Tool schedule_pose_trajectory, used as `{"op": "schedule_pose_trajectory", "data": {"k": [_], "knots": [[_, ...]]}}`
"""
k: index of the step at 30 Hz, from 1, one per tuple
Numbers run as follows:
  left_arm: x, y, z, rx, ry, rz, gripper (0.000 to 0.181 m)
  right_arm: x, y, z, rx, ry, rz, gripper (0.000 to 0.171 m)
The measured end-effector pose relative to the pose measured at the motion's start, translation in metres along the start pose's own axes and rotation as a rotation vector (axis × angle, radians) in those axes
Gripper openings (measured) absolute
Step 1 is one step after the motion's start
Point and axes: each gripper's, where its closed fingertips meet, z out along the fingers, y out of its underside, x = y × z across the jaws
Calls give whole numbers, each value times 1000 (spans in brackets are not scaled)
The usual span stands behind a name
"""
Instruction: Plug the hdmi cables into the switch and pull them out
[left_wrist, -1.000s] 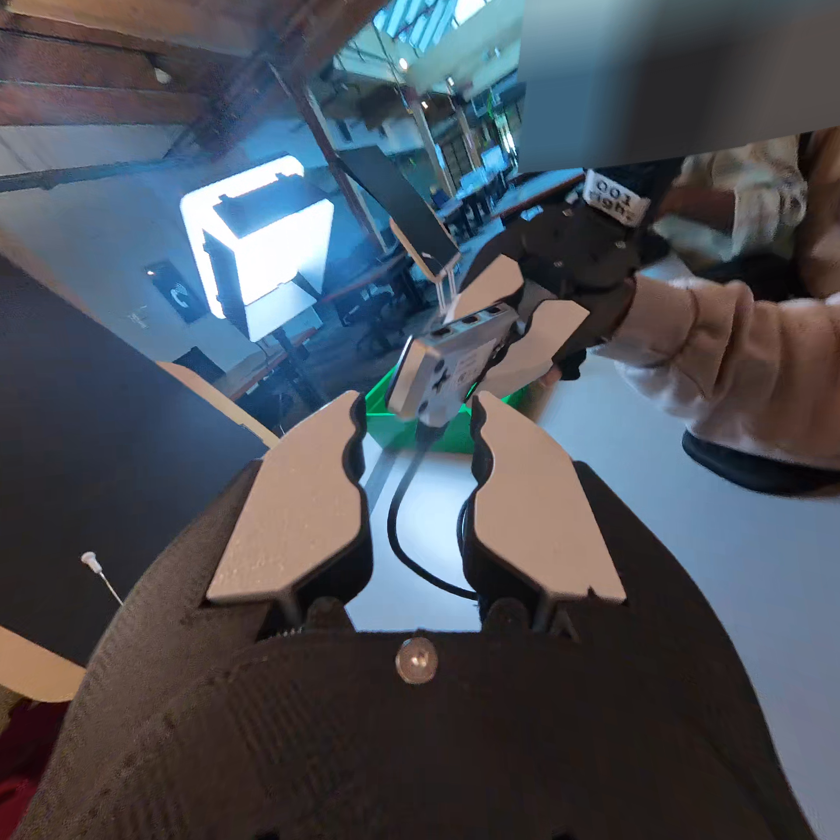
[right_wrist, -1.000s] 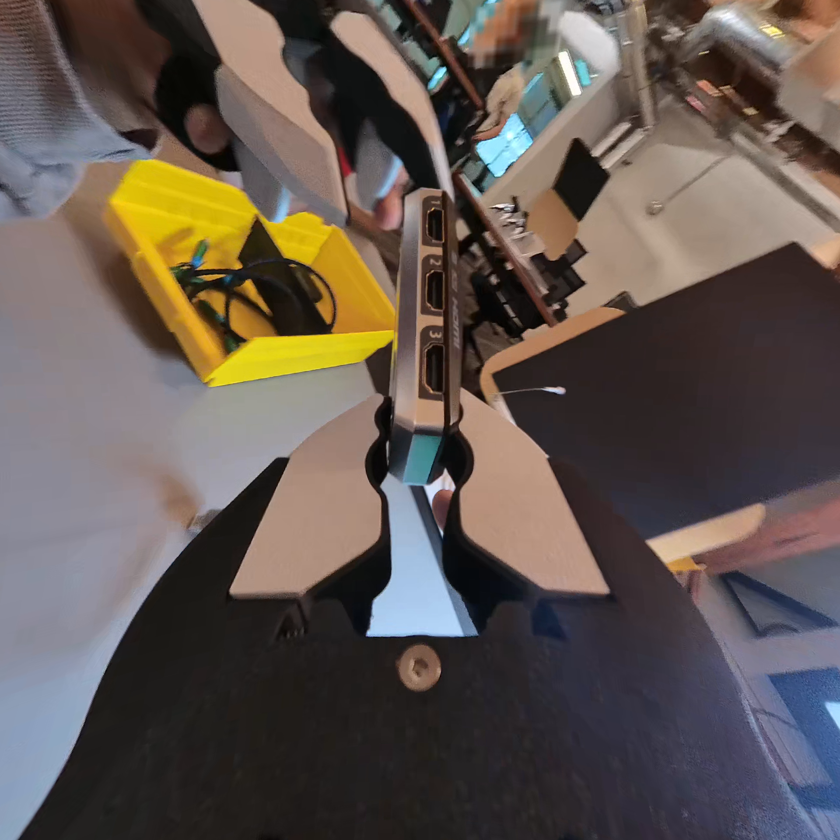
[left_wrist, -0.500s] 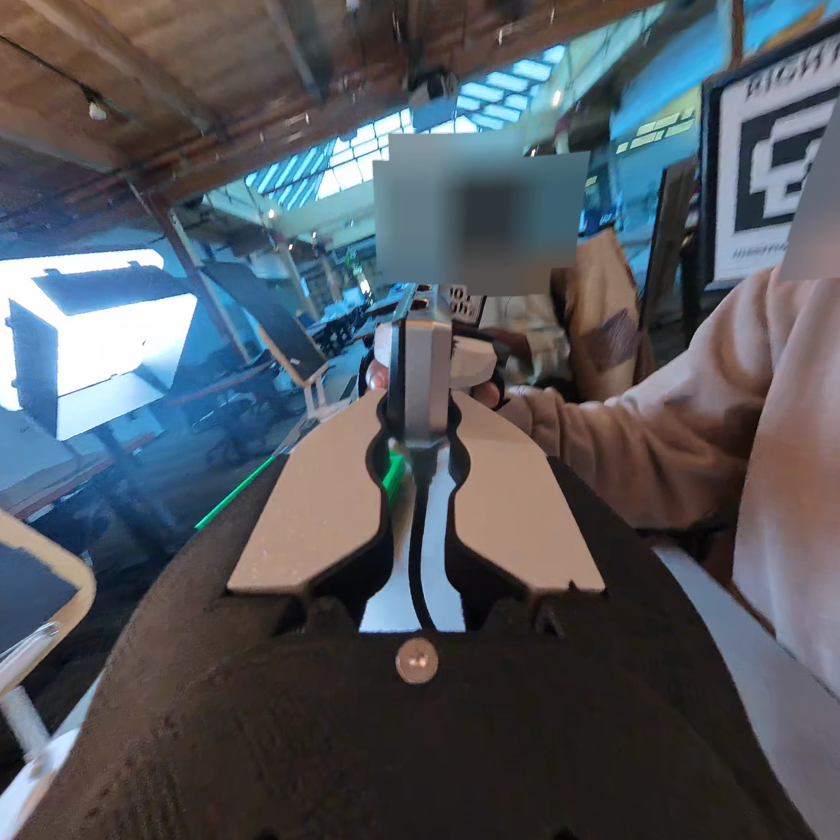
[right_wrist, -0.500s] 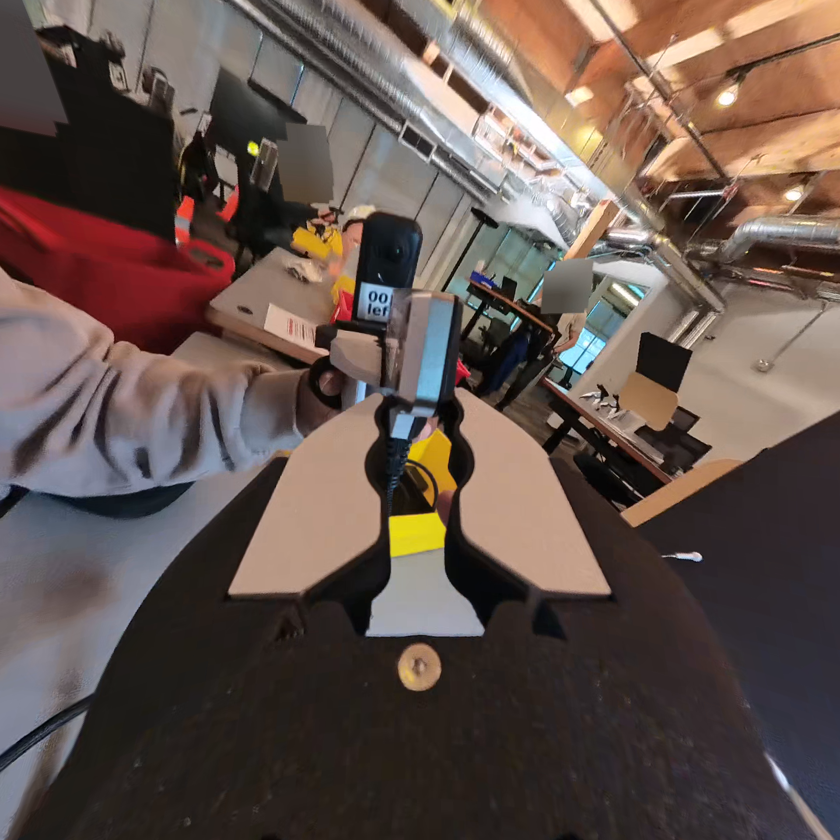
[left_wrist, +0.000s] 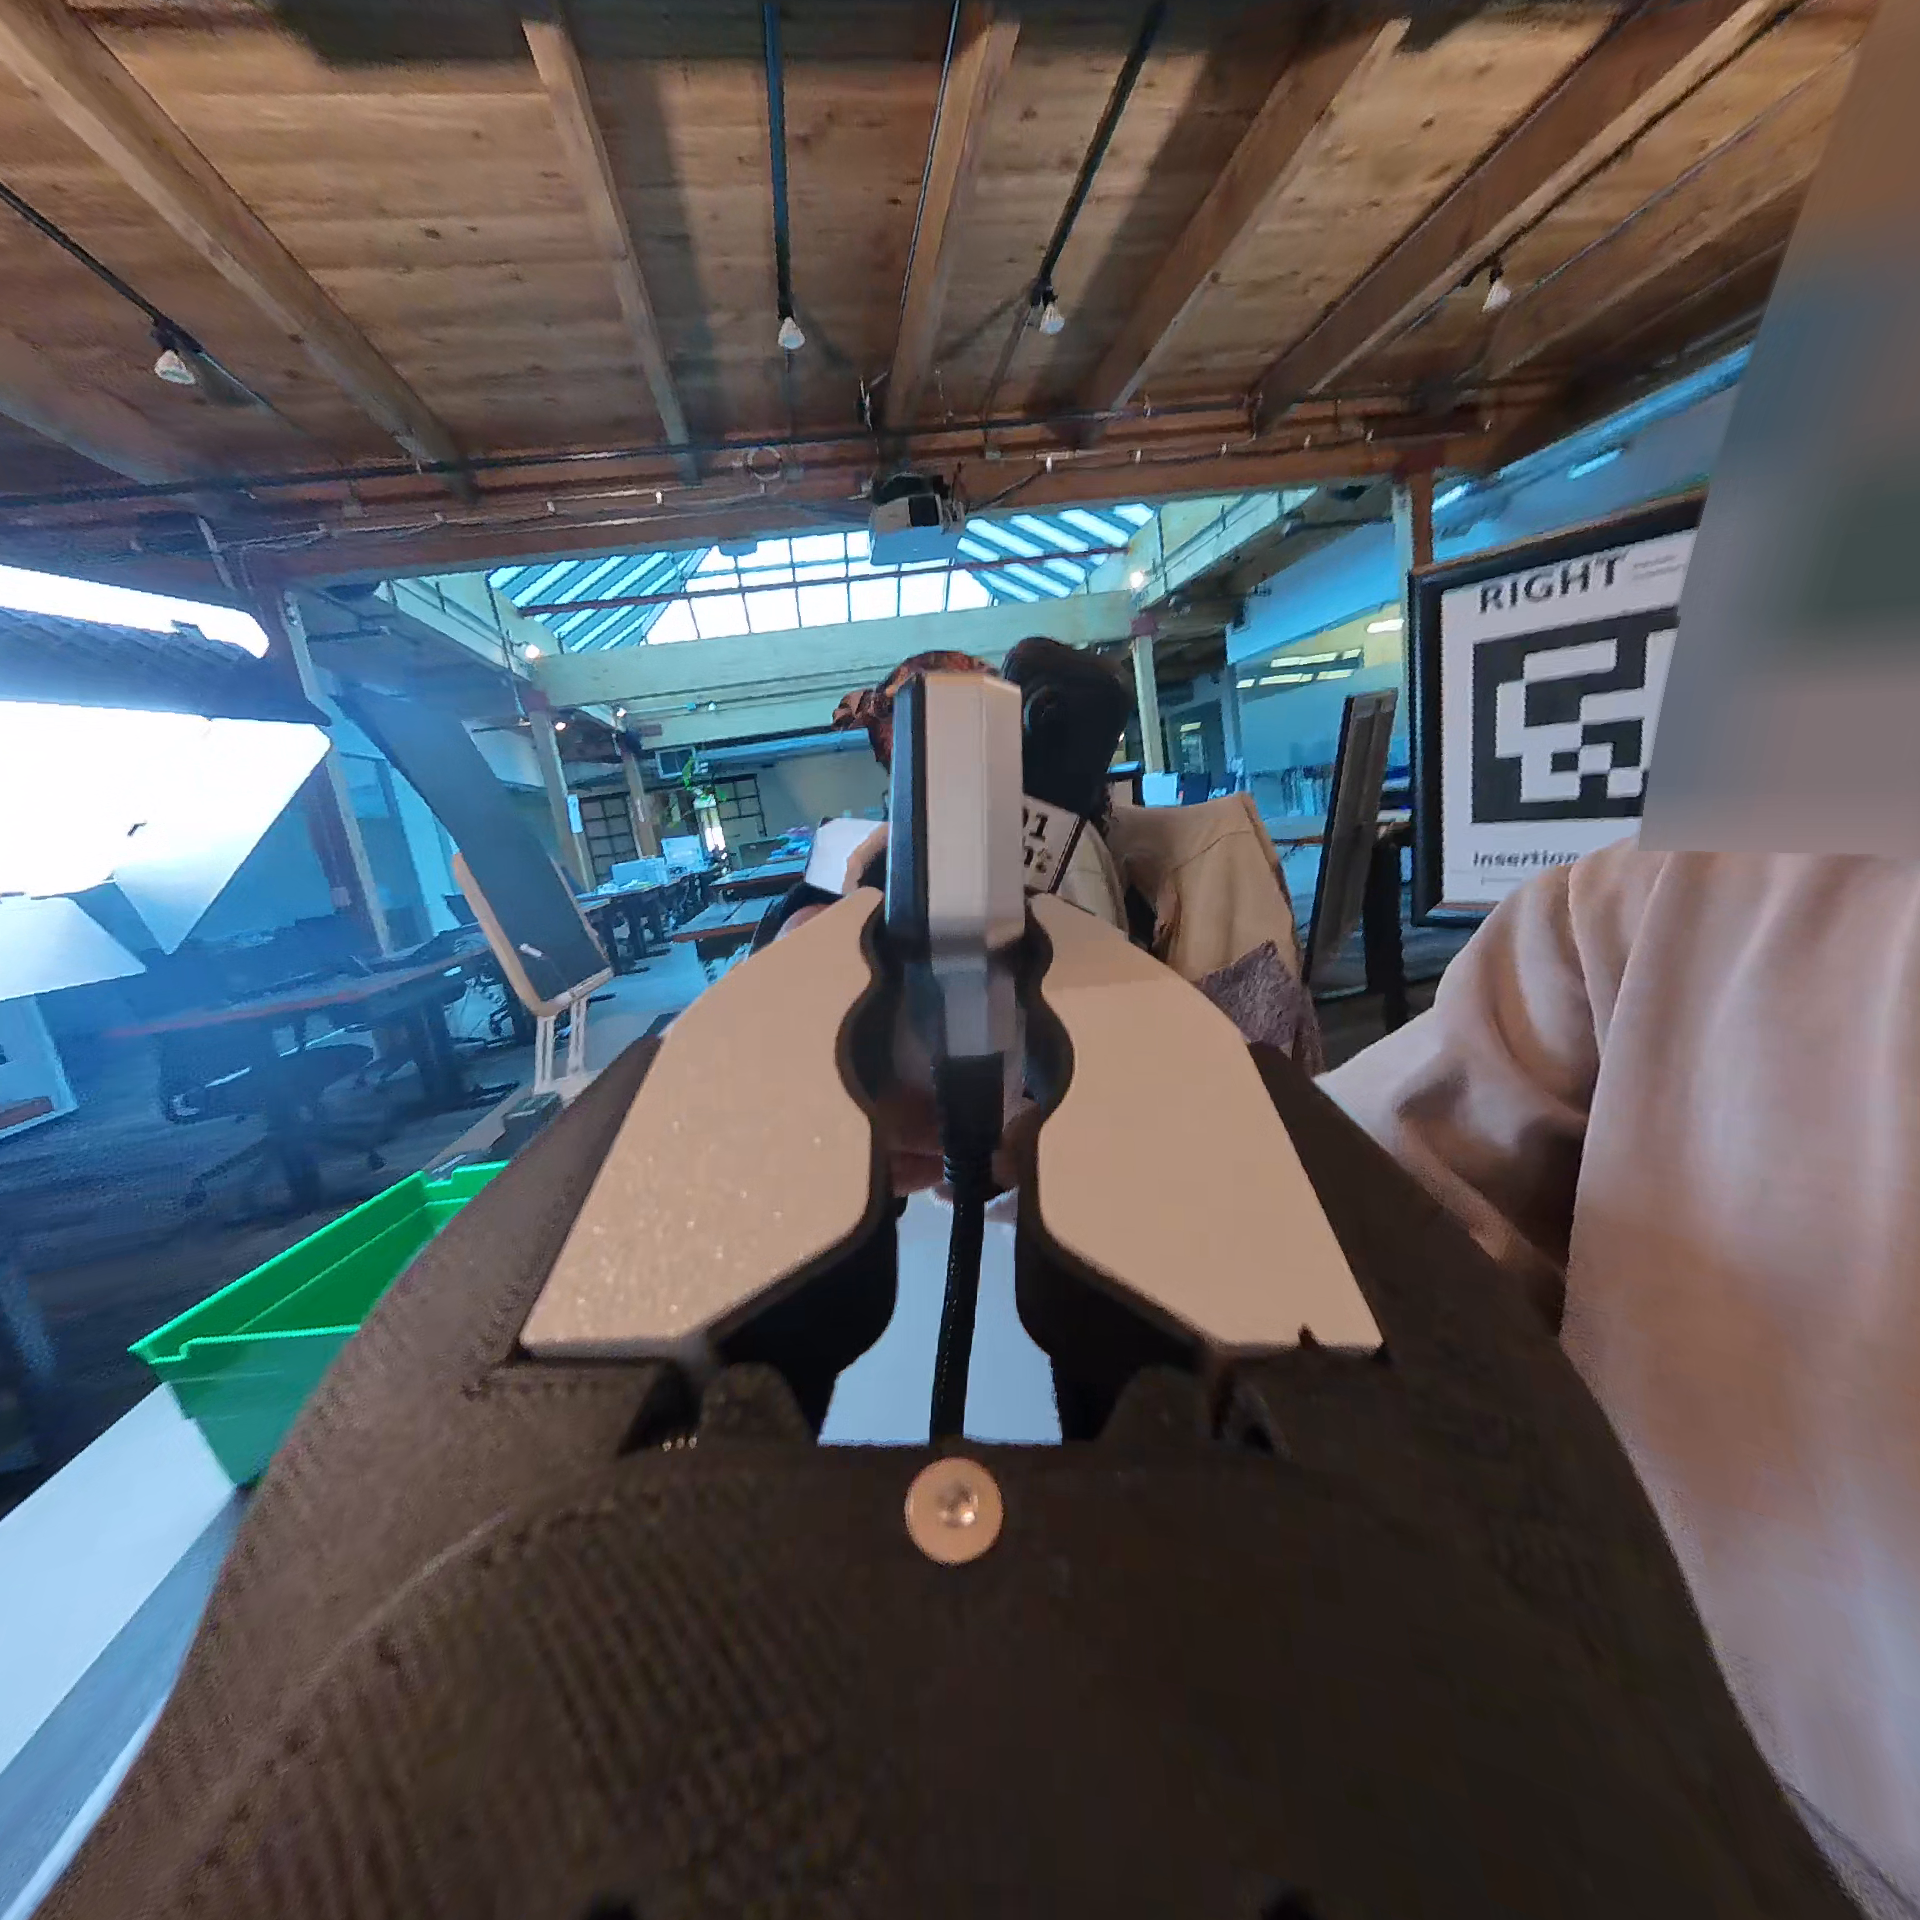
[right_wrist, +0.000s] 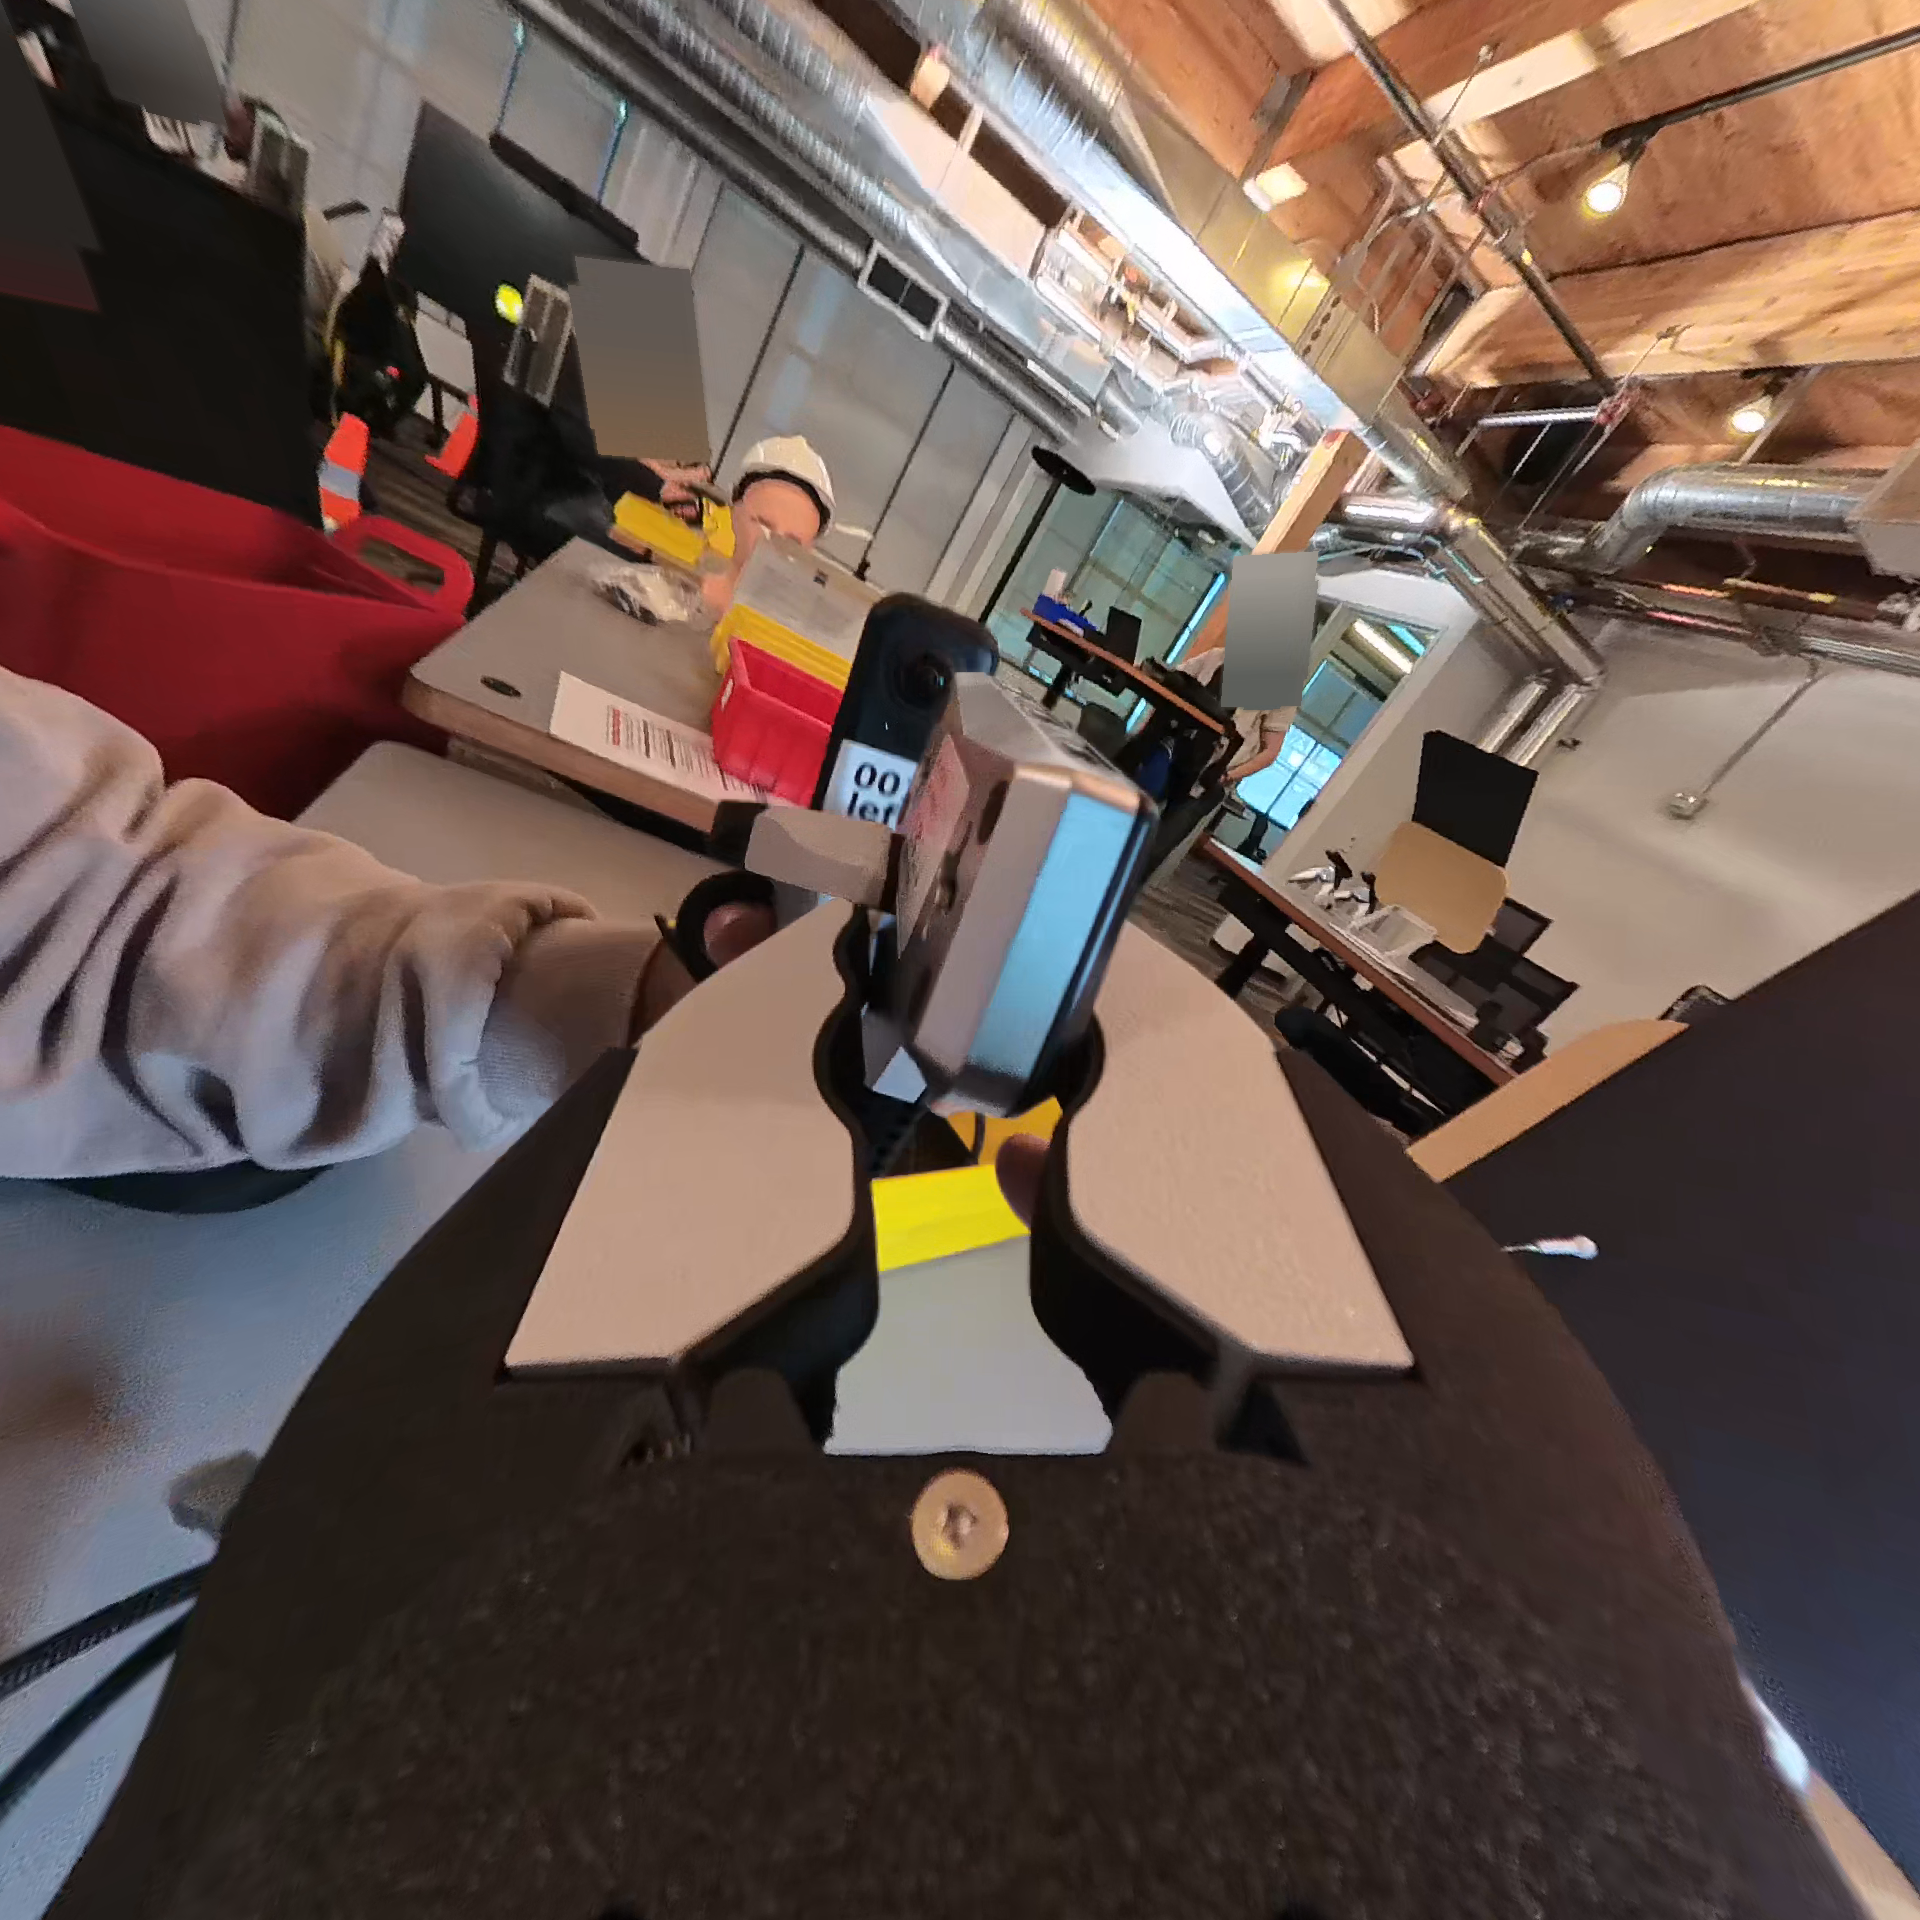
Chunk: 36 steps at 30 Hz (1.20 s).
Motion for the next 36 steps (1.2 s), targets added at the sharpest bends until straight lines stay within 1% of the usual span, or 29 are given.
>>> {"op": "schedule_pose_trajectory", "data": {"k": [3,6,9,12,16,18,21,27,32,36], "knots": [[-2,8,-3,-92,-20,49,22,-1,9,-1,-53,-10,-29,30],[-3,13,-7,-220,-62,143,22,-3,15,-2,-78,-31,-42,27],[-4,8,-15,-315,-125,271,25,-3,15,-4,-81,-42,-50,24],[-1,5,-21,-423,-165,371,30,-4,21,-6,-137,-52,-72,23],[2,16,-18,-553,-178,495,25,-13,27,-2,-157,-94,-70,23],[7,14,-16,-524,-148,482,23,-16,22,-2,-126,-110,-54,24],[11,4,-13,-417,-117,427,23,-13,12,-1,-78,-70,-70,28],[9,1,-12,-294,-76,320,22,-10,9,0,-63,-44,-76,31],[9,6,-13,-319,-69,324,22,-13,12,-1,-103,-59,-98,28],[-1,11,-19,-402,-131,373,25,-9,20,-2,-166,-35,-130,24]]}}
